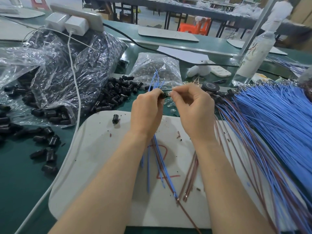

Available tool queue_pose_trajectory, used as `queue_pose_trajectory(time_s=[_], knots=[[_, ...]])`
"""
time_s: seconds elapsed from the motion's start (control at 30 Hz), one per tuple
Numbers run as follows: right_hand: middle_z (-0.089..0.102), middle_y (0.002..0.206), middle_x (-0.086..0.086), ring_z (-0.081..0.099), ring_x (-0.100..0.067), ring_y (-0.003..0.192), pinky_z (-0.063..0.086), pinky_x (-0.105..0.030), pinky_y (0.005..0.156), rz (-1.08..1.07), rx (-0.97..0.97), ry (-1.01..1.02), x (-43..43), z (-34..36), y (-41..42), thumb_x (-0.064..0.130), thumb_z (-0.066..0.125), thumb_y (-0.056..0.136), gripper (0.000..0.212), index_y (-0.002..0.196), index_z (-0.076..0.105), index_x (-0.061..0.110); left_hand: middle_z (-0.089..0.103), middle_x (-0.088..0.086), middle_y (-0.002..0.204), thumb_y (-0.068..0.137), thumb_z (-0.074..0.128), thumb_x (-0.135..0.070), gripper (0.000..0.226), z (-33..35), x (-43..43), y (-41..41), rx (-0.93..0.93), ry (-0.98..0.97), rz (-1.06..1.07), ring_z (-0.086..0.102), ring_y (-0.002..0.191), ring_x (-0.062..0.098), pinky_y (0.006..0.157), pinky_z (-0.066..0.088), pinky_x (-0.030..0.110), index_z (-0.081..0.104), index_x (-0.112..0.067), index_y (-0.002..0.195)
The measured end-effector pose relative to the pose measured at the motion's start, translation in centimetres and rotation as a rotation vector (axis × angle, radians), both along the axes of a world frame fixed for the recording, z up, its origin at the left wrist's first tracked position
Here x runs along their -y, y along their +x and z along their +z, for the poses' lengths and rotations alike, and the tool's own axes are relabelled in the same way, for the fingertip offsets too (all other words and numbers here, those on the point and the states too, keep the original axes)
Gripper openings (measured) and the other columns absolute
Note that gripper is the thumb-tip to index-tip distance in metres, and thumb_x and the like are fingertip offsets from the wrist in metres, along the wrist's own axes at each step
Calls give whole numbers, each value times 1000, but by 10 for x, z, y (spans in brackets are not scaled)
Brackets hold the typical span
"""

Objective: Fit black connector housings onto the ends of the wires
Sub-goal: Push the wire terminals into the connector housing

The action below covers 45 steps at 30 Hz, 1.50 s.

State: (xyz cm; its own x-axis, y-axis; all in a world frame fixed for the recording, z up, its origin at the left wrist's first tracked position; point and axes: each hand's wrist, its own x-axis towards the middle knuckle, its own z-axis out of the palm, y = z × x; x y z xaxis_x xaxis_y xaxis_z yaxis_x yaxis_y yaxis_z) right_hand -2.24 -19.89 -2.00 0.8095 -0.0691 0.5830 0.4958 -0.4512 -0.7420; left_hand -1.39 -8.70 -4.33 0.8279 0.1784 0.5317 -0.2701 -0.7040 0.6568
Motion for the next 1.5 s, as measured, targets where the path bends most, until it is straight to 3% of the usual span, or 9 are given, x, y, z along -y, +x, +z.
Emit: queue_pose_trajectory(time_s=[0.17,0.43,0.53,0.63,0.8,1.03,1.3,1.5], knots=[[60,69,11,56,-1,65,44,-10,67,-42,49,-131,0,2,-2,8,67,85,4,82,70,9,66,11,77,94,52,-18,17,-1,1,1,-43,42,29,46,66,27,60,33,34,63,-8,85],[69,74,-2,63,-20,72,50,-36,74,-75,33,-229,-1,1,-2,10,66,85,4,82,69,9,65,10,78,93,50,-17,18,-2,2,2,-53,149,63,46,65,31,56,29,34,62,-9,84],[67,72,2,61,-12,69,49,-26,72,-85,17,-217,3,0,1,10,66,85,4,82,69,10,68,6,84,91,54,-17,13,-1,0,2,-88,89,-35,59,78,31,67,47,38,66,-13,97],[62,70,14,60,-4,70,47,-12,70,-71,-84,-134,18,1,7,12,68,85,3,84,70,15,71,2,89,88,63,-15,22,4,-2,-1,-152,-38,-242,65,83,23,80,52,39,67,-16,109],[67,74,9,63,-7,71,53,-24,76,18,-220,-64,35,0,14,12,70,84,11,80,67,22,72,2,85,87,64,-12,16,5,-3,-2,-122,-55,-326,65,77,17,80,52,36,71,-13,102],[65,72,12,62,-3,68,53,-23,76,19,-222,-56,36,-3,15,10,70,84,17,77,65,25,65,-1,75,87,63,-15,15,1,2,-1,-94,32,-303,57,69,20,71,50,34,69,-15,101],[66,73,9,64,-9,74,53,-25,77,-16,-232,-118,37,-4,15,13,70,84,9,80,68,21,70,1,82,88,64,-18,13,1,3,-1,-143,-27,-316,63,77,21,77,51,37,69,-13,99],[67,74,7,63,-4,70,52,-20,73,53,-302,-41,39,-5,16,10,71,83,12,80,68,21,69,-3,79,87,66,-15,12,1,4,-1,-131,-63,-328,63,74,14,77,50,28,70,-11,98]])
